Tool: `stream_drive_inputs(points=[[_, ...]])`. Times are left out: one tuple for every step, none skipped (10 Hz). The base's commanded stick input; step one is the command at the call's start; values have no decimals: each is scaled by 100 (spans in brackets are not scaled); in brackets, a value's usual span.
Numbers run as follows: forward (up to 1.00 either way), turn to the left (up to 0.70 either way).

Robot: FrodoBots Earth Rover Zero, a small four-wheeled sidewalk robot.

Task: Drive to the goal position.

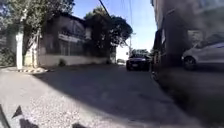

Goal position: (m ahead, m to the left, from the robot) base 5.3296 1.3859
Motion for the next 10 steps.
stream_drive_inputs(points=[[95, -1], [95, -1], [95, -1], [95, -1], [95, -1], [95, -1], [96, -1], [96, -1], [96, -1], [96, -1]])
